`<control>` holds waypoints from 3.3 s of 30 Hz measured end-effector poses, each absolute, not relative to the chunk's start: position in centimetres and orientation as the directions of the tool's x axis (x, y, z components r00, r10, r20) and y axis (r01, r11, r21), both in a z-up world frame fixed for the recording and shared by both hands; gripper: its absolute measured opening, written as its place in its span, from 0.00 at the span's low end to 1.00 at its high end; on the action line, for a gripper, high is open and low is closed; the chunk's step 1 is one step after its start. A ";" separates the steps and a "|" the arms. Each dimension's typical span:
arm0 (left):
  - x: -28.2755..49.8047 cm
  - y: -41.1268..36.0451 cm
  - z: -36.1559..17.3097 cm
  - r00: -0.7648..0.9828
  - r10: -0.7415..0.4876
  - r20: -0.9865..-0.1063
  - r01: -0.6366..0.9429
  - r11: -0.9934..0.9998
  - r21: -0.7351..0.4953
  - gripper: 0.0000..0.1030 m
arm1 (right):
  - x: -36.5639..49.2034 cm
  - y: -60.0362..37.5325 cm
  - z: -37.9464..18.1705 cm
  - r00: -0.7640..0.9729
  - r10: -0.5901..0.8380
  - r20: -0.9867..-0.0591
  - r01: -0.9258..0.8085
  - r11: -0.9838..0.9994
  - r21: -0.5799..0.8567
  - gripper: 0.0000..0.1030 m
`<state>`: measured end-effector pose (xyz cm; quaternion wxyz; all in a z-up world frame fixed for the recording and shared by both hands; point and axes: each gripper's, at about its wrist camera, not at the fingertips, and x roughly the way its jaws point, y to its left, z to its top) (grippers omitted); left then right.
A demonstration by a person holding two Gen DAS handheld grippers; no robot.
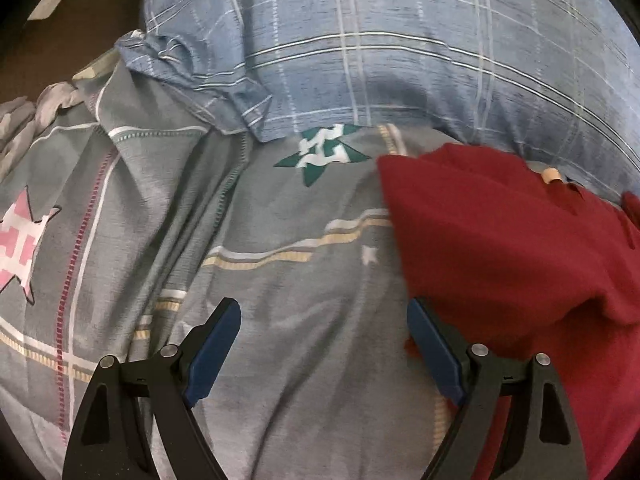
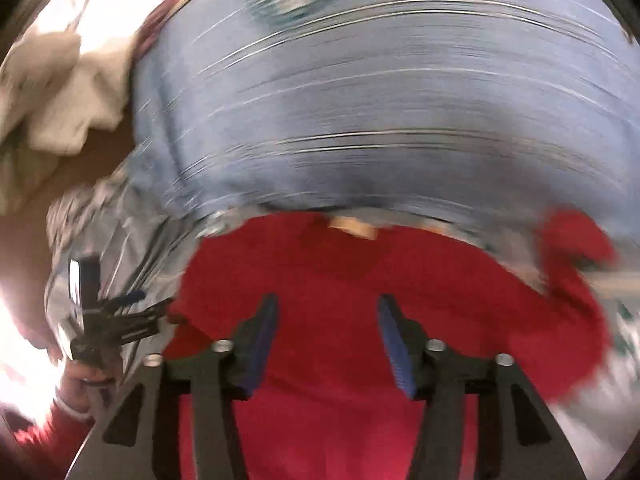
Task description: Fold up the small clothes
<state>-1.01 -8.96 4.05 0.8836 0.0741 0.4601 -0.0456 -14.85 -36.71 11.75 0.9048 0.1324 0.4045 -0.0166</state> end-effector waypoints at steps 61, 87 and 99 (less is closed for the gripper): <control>-0.9 -9.6 4.3 0.558 -0.162 -0.814 0.221 0.974 -0.043 0.83 | -10.0 -49.9 4.2 0.469 -0.099 -0.878 0.127 0.991 -0.044 0.03; -0.9 -11.4 3.2 0.540 -0.173 -0.824 0.267 0.963 -0.028 0.83 | -18.2 -53.6 11.2 0.564 -0.271 -0.780 0.406 0.913 -0.024 0.62; -1.1 -10.4 4.0 0.561 -0.190 -0.806 0.245 0.968 -0.058 0.83 | -17.2 -59.9 12.2 0.503 -0.361 -0.786 0.566 0.825 -0.017 0.79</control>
